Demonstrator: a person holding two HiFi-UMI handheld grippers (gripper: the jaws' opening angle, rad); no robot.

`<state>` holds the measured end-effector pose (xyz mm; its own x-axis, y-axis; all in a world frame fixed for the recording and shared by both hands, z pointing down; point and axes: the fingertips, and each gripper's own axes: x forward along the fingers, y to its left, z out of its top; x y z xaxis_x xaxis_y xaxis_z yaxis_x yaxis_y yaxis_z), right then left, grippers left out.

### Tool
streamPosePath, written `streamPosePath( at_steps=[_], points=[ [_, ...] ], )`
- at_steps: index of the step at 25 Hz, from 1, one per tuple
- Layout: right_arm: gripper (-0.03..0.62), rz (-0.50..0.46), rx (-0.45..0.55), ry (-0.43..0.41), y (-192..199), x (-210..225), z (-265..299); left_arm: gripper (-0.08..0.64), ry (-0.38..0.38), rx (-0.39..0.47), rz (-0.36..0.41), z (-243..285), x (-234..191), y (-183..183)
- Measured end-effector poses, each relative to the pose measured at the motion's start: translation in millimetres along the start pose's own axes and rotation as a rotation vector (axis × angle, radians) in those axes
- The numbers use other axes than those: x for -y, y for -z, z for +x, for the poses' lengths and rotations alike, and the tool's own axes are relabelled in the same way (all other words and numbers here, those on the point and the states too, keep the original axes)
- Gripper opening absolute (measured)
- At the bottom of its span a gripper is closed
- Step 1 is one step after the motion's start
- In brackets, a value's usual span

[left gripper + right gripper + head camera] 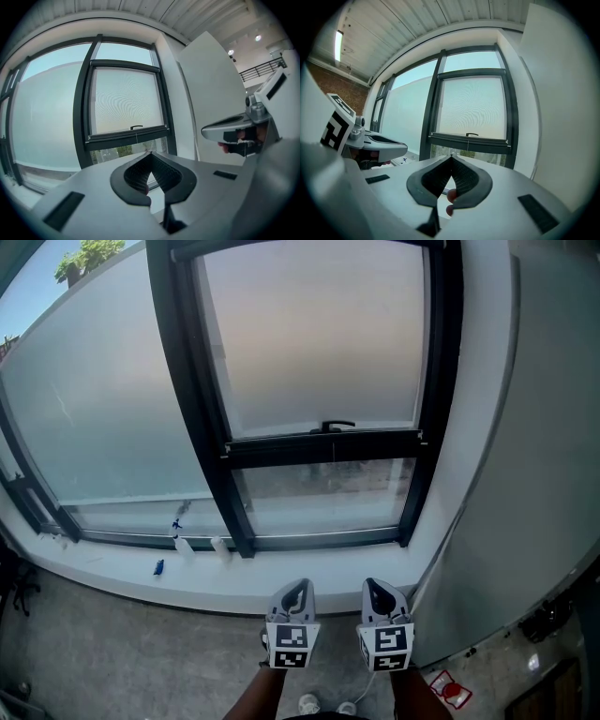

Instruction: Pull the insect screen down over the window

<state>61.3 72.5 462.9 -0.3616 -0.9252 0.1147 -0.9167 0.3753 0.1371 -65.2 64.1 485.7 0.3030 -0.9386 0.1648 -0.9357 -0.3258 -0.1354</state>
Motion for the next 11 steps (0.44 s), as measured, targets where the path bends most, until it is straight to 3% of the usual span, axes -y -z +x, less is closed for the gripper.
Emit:
streamPosePath(
  at_steps=[11],
  points=[
    [0.003,-0.031,-0.006,0.011,-0.8,-10.0,4.2,0.003,0.015,0.008,-0.017,0.3,-7.5,1.8]
  ],
)
